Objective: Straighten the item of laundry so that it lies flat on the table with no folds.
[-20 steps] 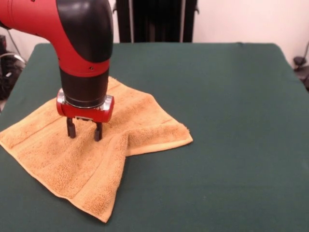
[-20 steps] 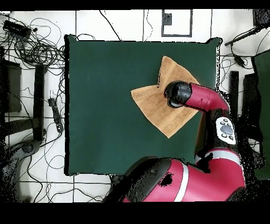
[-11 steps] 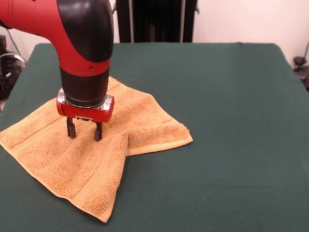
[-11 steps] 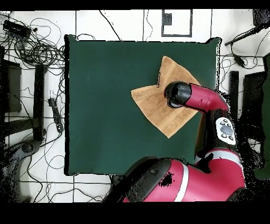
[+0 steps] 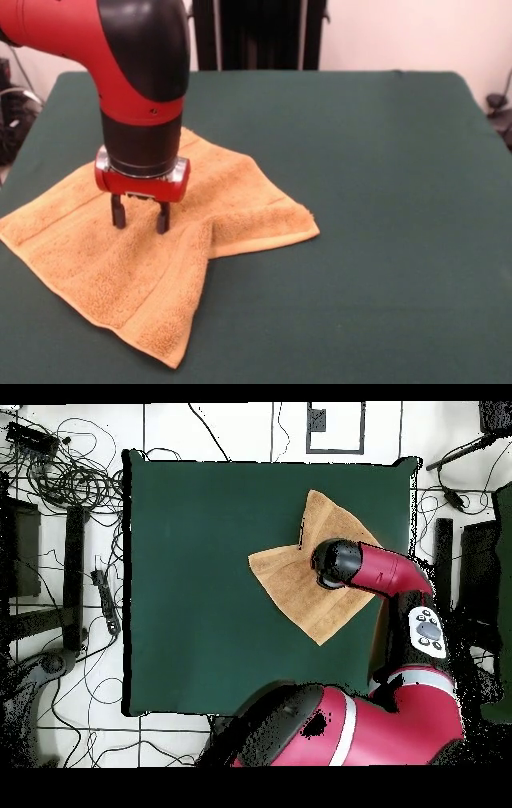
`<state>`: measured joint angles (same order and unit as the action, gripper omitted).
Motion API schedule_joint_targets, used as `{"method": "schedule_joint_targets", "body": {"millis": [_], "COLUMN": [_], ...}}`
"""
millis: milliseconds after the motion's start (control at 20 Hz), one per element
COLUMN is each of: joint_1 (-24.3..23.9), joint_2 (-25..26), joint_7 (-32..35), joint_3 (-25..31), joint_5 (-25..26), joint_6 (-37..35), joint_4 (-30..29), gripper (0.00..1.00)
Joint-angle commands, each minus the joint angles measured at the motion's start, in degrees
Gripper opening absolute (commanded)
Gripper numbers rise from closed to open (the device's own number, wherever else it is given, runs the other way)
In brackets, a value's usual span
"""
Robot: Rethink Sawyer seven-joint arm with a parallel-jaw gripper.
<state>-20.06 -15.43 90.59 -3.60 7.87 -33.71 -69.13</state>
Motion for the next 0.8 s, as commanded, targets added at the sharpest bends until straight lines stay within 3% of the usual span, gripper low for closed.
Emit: {"method": "schedule_joint_targets", "body": {"millis": [50, 800], "joint_1": [2.25, 5.83], "joint_2": [7.92, 7.09], "joint_7": [8.34, 5.94], "joint_3": [-0.84, 0.58], "joint_5": [3.76, 3.63], "joint_6": [2.49, 2.43], "joint_4": [-8.48, -9.31], "gripper": [1.00, 1.00]}}
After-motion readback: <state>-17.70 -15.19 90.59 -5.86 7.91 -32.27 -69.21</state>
